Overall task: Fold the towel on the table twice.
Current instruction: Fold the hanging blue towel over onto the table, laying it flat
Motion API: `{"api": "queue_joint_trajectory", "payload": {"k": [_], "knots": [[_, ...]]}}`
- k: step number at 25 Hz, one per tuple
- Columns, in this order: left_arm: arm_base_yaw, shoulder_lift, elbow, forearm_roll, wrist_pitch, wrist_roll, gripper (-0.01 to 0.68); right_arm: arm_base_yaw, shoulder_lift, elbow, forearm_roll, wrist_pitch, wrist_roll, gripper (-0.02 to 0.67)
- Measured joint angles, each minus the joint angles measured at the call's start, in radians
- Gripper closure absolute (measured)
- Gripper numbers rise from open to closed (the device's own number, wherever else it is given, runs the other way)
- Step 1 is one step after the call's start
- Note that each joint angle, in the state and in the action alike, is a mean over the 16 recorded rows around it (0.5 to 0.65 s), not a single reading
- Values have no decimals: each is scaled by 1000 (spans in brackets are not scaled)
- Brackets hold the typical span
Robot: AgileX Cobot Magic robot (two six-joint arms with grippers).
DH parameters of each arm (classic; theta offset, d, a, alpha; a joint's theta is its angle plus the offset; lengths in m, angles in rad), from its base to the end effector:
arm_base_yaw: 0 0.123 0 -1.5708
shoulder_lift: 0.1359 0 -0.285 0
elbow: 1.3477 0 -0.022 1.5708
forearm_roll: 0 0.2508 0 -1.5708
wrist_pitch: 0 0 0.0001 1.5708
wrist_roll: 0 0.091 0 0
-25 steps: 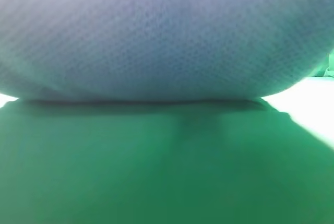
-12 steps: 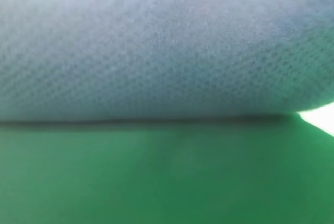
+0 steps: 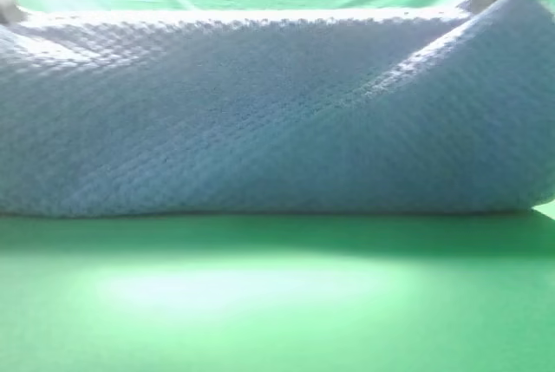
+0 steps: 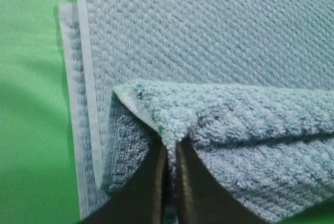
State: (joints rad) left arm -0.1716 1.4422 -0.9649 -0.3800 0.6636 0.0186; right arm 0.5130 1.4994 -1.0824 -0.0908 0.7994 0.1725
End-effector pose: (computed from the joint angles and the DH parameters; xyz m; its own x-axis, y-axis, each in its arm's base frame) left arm 0.2810 -0.0698 0.2575 -0.8848 -0.1256 -0.4487 0.0361 0.9416 -0.3348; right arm 0.2657 0.1429 0.2649 -0.8329 -0.3445 -0.4331 -0.3770 0.9261 -0.0116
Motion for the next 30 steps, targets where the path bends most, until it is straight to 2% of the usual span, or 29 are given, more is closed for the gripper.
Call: {"api": "queue_joint_trajectory", "payload": {"k": [9,14,18,22,27,30], "knots": [[2,276,-205,40,-59,3,673,-50,270,-200,-26,-59,-48,649],[3,373,-254,50,-99,18,673,-66,382,-270,-35,-110,-51,649],[3,418,-271,52,-123,32,644,-76,442,-306,-37,-142,-52,623],[4,439,-279,53,-130,52,534,-83,472,-324,-39,-165,-52,528],[6,429,-313,55,-85,71,339,-86,453,-328,-41,-166,-52,333],[7,405,-356,57,-28,77,252,-86,409,-329,-43,-148,-52,223]]}}
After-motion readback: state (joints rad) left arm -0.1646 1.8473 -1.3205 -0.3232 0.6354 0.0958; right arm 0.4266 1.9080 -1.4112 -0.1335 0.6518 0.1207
